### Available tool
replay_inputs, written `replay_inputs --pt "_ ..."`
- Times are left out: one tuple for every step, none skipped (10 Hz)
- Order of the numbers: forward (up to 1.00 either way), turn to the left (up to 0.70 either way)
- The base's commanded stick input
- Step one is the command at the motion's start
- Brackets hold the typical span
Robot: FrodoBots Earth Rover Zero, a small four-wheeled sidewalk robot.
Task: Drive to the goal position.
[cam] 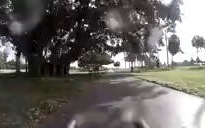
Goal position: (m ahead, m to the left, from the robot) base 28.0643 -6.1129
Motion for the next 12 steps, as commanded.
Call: replay_inputs --pt "0.85 0.0" --pt "0.85 0.0" --pt "0.85 -0.13" --pt "0.85 -0.32" --pt "0.85 -0.23" --pt "0.85 0.0" --pt "0.85 0.0" --pt "0.85 0.0" --pt "0.85 0.0" --pt "0.85 0.0" --pt "0.85 0.0" --pt "0.85 0.0"
